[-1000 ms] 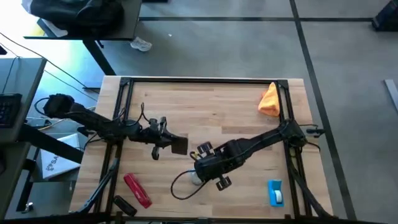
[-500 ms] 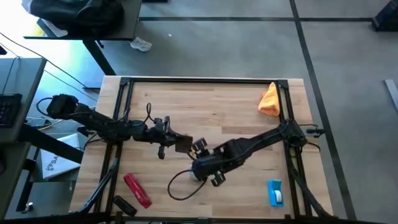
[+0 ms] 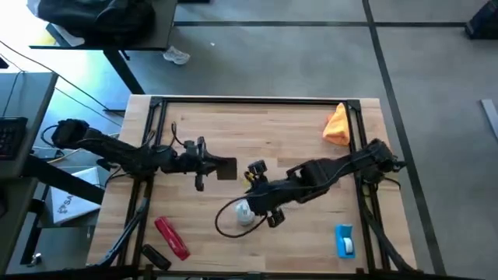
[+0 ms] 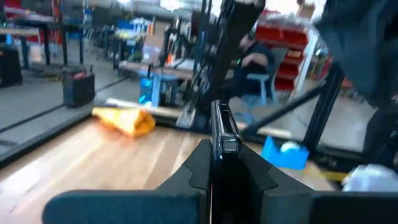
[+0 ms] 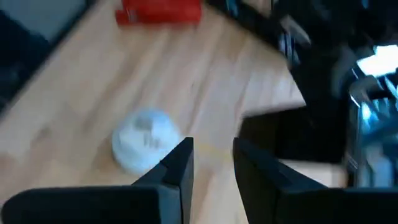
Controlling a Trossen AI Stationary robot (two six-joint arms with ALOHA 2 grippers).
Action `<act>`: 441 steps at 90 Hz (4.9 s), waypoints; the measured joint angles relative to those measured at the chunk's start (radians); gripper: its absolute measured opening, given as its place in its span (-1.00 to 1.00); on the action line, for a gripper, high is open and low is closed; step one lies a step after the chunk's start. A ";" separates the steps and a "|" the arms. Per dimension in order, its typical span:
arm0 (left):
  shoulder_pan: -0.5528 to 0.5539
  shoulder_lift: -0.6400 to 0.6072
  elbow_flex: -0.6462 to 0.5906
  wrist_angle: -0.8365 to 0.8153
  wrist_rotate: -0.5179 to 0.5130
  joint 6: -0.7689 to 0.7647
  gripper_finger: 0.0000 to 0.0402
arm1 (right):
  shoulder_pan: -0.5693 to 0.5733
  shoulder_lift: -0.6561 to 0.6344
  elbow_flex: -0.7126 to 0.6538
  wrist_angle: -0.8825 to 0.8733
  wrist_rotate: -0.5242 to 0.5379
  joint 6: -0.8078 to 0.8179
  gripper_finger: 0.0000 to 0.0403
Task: Apply microfiber cloth
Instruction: Spray the front and back of the cellphone using a spray bottle
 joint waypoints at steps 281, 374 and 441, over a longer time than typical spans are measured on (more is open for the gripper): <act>0.184 0.254 0.000 0.364 0.119 -0.026 -0.93 | -0.054 -0.233 -0.813 0.991 -0.134 0.083 -1.00; 0.184 0.253 0.001 0.365 0.119 -0.025 -0.93 | -0.112 -0.231 -0.813 0.996 -0.293 0.091 -1.00; 0.184 0.253 0.001 0.365 0.118 -0.025 -0.93 | -0.186 -0.216 -0.787 0.996 -0.478 0.064 -1.00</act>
